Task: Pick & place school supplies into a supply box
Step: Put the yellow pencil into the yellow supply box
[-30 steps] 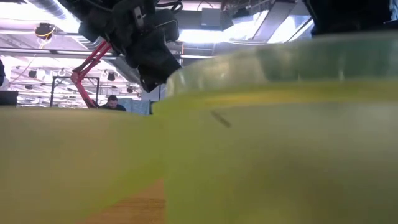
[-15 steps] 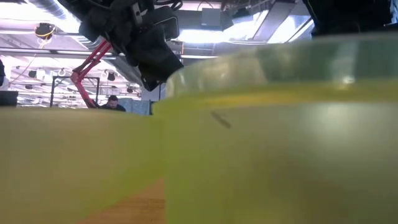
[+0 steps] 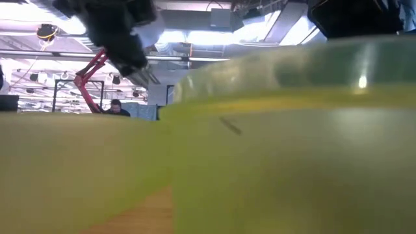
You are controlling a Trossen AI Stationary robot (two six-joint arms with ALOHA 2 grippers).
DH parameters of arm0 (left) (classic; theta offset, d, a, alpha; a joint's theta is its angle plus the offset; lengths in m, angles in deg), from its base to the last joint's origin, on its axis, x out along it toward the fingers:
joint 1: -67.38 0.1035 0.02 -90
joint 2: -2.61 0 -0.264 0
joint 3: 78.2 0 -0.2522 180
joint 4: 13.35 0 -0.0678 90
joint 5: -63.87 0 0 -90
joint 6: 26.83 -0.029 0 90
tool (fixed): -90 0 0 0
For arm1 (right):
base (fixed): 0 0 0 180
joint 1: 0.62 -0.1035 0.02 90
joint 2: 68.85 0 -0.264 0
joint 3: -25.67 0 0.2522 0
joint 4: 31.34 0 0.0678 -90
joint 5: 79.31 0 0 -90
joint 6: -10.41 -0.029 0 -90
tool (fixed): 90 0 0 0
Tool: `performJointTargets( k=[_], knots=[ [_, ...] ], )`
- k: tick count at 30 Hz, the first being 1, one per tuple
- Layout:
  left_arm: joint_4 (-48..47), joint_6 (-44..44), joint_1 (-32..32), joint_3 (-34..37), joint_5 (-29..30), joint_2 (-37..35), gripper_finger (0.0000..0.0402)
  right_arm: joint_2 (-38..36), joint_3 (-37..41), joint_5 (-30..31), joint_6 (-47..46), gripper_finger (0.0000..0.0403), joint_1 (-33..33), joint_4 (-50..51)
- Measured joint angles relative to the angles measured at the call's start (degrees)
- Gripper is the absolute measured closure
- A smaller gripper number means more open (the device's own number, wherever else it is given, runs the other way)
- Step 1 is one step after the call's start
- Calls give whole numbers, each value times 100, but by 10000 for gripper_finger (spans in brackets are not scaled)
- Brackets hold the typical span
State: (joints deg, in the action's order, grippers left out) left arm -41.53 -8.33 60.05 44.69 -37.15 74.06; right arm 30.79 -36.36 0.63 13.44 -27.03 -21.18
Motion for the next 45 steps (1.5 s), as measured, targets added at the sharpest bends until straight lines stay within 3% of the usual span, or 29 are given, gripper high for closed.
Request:
performJointTargets(
  k=[5, 9, 15, 18, 23, 30, 37, 45],
  knots=[
    [-1051, 610, -589, 0, 845, -405, 355, 0, 0, 2, -143, 280, 181, 34],
    [-1715, 1209, -1211, 0, 995, -351, 370, -2, 0, 2, -149, 280, 372, 42],
    [-1805, 1547, -2323, 0, 1352, 74, 395, -4, 0, -1, -292, 280, 601, 42],
    [-1804, 2139, -2716, 0, 1524, 277, 400, -4, 0, -1, -297, 280, 677, 45],
    [-1639, 3289, -3004, 0, 1609, 555, 396, -4, 0, -1, -300, 280, 747, 45],
    [-1491, 3086, -3007, 0, 1708, 733, 396, -4, 0, -1, -296, 280, 752, 48],
    [-1662, 3174, -2879, 0, 1916, 729, 358, -4, -59, -12, -365, 280, 795, 114],
    [-1678, 3193, -2913, 0, 2076, 729, 252, -7, -780, -380, -129, 280, 793, 614]
  ],
)
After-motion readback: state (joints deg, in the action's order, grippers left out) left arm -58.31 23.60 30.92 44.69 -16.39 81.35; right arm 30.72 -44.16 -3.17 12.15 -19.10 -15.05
